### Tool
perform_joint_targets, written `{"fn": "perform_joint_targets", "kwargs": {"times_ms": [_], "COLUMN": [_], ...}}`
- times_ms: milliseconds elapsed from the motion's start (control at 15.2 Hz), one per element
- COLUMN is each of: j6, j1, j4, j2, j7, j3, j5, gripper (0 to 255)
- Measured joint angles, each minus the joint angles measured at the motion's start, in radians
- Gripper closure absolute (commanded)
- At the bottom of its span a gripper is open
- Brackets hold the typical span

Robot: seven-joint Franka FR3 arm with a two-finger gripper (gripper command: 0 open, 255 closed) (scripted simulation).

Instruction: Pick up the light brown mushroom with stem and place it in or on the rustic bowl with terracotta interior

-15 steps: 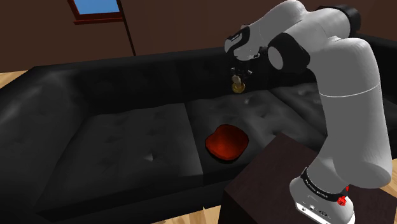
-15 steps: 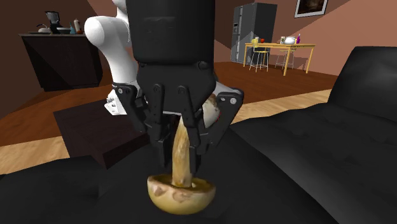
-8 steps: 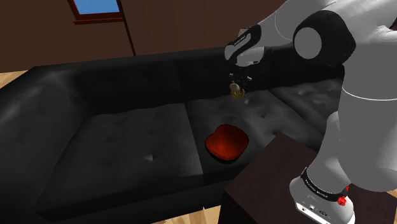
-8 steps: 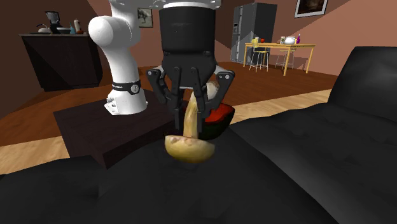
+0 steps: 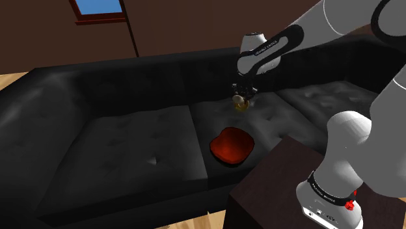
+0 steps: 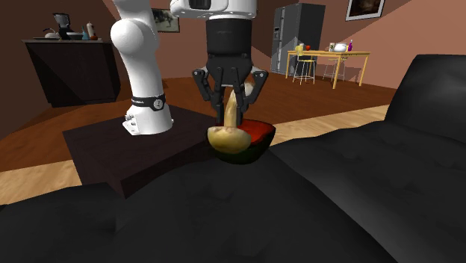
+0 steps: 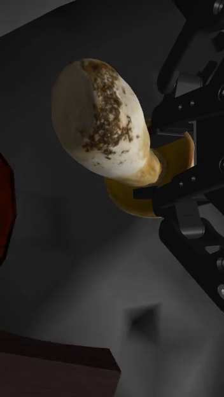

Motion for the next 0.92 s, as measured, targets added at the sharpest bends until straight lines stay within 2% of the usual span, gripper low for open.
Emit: {"fn": "perform_joint_targets", "kwargs": {"times_ms": [66,264,462,924], "j6": [-0.001,-0.012,-0.020,-0.050], "j1": [0.005,-0.007,-0.020,-0.024], "j4": [-0.035,-0.110,-0.178,-0.312], "j2": [-0.058,-0.168,-0.245,-0.389], "j7": [0.068,0.219,0.335,0.568], "j3": [0.019,0.095,0.172,0.349], "j5": [-0.066,-0.183,-0.245,-0.306], "gripper": [255,255,255,255]}}
